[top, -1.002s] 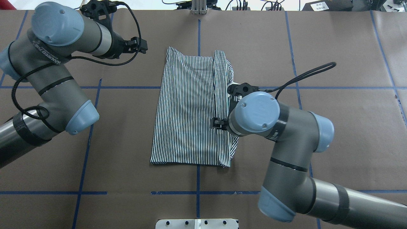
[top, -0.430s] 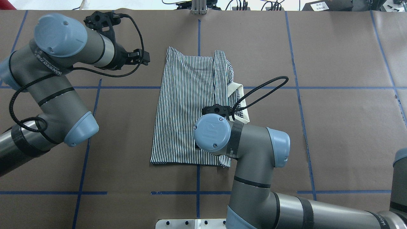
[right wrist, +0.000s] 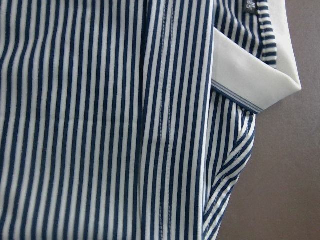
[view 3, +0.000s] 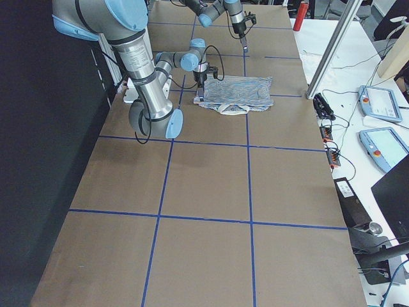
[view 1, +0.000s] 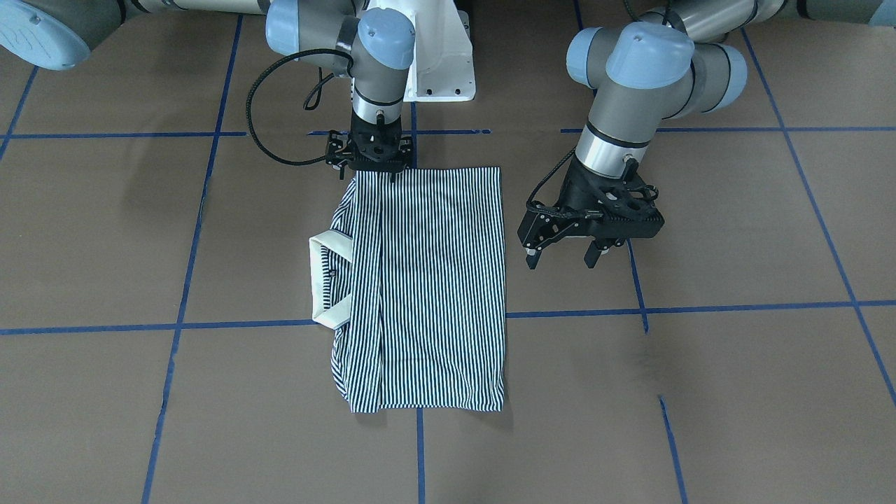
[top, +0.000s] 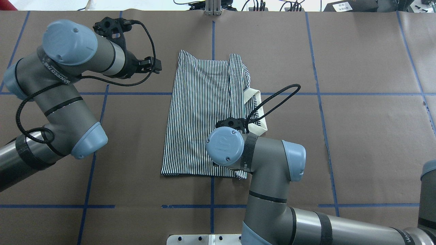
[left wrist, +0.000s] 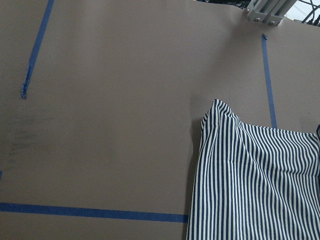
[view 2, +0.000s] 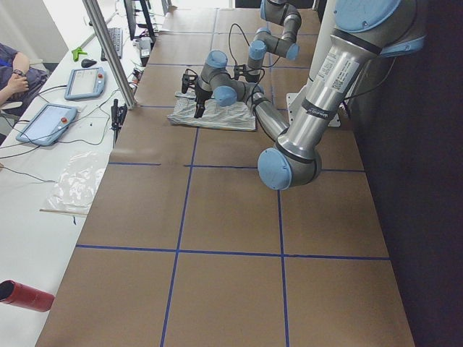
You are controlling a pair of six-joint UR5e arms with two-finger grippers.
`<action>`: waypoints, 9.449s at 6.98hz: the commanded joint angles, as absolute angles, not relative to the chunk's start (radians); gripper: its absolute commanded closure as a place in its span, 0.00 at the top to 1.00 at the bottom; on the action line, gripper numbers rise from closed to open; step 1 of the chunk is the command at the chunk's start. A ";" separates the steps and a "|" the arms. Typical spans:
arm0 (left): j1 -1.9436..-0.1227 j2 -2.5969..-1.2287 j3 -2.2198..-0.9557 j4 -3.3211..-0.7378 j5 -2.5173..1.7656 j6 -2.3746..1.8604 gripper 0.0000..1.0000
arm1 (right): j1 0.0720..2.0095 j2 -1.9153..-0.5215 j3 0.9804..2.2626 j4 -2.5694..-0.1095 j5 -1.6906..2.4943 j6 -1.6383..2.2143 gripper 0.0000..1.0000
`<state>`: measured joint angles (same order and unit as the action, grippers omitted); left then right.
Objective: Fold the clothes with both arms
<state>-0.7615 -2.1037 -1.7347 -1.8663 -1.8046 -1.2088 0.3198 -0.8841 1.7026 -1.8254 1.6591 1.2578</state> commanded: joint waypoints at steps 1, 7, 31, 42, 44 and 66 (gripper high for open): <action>-0.761 -2.103 -1.732 -1.867 -1.804 -1.209 1.00 | 0.319 -0.894 1.689 -1.832 1.660 1.229 1.00; -0.761 -2.105 -1.706 -1.919 -1.804 -1.210 1.00 | 0.340 -0.913 1.698 -1.861 1.678 1.180 1.00; -0.758 -2.108 -1.648 -2.013 -1.805 -1.210 1.00 | 0.448 -0.805 1.519 -1.928 1.769 0.954 1.00; -0.758 -2.120 -1.598 -2.068 -1.805 -1.218 1.00 | 0.518 -0.897 1.590 -1.945 1.761 0.884 1.00; -0.758 -2.121 -1.601 -2.068 -1.807 -1.220 1.00 | 0.548 -0.997 1.649 -1.945 1.744 0.833 1.00; -0.758 -2.097 -1.667 -2.030 -1.980 -1.412 1.00 | 0.871 -0.765 1.358 -1.591 2.064 0.619 1.00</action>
<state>-0.7609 -2.1160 -1.6326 -2.0502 -1.9077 -1.3018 0.8717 -0.7203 1.2489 -1.6008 1.9607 0.5392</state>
